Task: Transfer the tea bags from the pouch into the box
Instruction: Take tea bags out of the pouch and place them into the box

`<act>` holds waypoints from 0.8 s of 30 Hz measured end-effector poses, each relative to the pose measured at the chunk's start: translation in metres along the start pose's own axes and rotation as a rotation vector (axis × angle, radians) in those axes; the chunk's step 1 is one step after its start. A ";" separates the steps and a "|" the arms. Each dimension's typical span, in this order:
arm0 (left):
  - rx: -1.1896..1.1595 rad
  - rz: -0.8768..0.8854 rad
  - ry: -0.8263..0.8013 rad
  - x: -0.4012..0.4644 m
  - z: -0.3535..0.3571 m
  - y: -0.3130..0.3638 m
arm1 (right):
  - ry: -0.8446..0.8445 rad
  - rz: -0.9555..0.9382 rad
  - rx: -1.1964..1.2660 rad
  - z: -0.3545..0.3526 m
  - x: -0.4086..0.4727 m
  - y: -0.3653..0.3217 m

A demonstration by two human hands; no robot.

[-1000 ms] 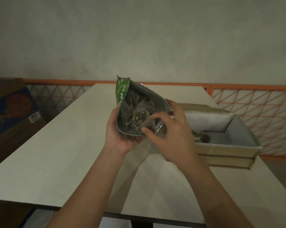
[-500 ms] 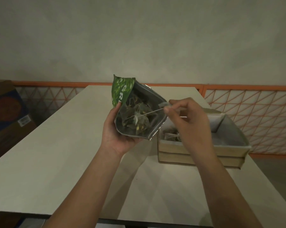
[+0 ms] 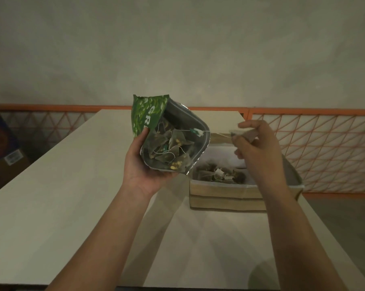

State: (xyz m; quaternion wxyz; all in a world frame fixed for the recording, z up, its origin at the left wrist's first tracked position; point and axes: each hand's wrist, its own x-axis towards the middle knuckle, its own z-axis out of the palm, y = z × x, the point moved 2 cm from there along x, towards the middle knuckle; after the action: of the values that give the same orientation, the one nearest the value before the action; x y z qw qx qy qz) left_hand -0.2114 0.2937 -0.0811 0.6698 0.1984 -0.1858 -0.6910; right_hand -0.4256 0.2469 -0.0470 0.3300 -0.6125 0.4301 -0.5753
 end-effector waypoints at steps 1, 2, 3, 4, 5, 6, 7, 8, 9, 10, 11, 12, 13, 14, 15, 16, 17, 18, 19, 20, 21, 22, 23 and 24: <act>-0.003 0.000 -0.006 0.000 0.000 0.000 | -0.043 0.024 -0.135 0.001 0.000 0.007; -0.003 -0.001 -0.012 0.000 0.000 0.000 | -0.108 0.050 -0.281 0.002 0.001 0.013; 0.000 -0.002 -0.014 0.001 0.000 -0.001 | -0.190 0.088 -0.408 0.004 0.001 0.018; 0.004 -0.004 -0.013 0.001 0.000 -0.001 | -0.275 0.131 -0.502 0.006 0.000 0.023; 0.009 -0.005 -0.008 0.001 0.000 -0.001 | -0.346 0.168 -0.558 0.008 -0.002 0.027; 0.011 -0.006 -0.003 0.001 0.000 -0.002 | -0.394 0.190 -0.579 0.010 -0.003 0.030; 0.012 -0.005 0.004 0.000 0.001 -0.002 | -0.419 0.189 -0.582 0.011 -0.004 0.030; 0.012 -0.004 0.011 0.000 0.002 -0.003 | -0.431 0.166 -0.579 0.012 -0.005 0.029; 0.011 -0.003 0.018 -0.001 0.003 -0.003 | -0.435 0.131 -0.577 0.013 -0.006 0.027; 0.012 -0.004 0.024 -0.001 0.003 -0.003 | -0.424 0.089 -0.574 0.015 -0.006 0.025; 0.014 -0.006 0.028 -0.001 0.004 -0.003 | -0.393 0.050 -0.552 0.017 -0.007 0.023; 0.019 -0.007 0.031 -0.002 0.004 -0.003 | -0.336 0.017 -0.489 0.019 -0.008 0.019; 0.022 -0.006 0.037 -0.002 0.005 -0.003 | -0.265 -0.010 -0.387 0.022 -0.011 0.014; 0.023 -0.006 0.039 -0.002 0.005 -0.002 | -0.194 -0.047 -0.273 0.026 -0.013 0.008; 0.025 -0.006 0.040 -0.002 0.004 -0.002 | -0.130 -0.098 -0.178 0.029 -0.017 0.001; 0.028 -0.004 0.044 -0.002 0.004 -0.002 | -0.082 -0.164 -0.132 0.032 -0.020 -0.004; 0.035 -0.002 0.053 -0.002 0.004 -0.002 | -0.056 -0.239 -0.154 0.035 -0.022 -0.007; 0.041 -0.001 0.062 -0.002 0.003 -0.001 | -0.045 -0.309 -0.234 0.038 -0.022 -0.008; 0.043 -0.001 0.064 -0.001 0.002 -0.001 | -0.043 -0.360 -0.365 0.042 -0.022 -0.008; 0.039 -0.003 0.062 -0.001 0.001 0.000 | -0.042 -0.391 -0.507 0.046 -0.020 -0.007; 0.031 -0.006 0.058 -0.001 0.001 0.000 | -0.030 -0.408 -0.617 0.049 -0.019 -0.006; 0.025 -0.008 0.056 -0.001 0.001 0.000 | -0.009 -0.426 -0.672 0.053 -0.017 -0.007; 0.025 -0.009 0.055 -0.001 0.000 0.001 | 0.011 -0.447 -0.671 0.055 -0.015 -0.008; 0.031 -0.008 0.057 -0.002 0.000 0.001 | 0.030 -0.459 -0.627 0.056 -0.013 -0.011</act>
State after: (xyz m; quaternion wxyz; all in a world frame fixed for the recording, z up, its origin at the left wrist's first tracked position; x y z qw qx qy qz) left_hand -0.2101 0.2952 -0.0806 0.6689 0.2288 -0.1766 -0.6849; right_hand -0.3680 0.2585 -0.0493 -0.0168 -0.7554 0.4415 -0.4838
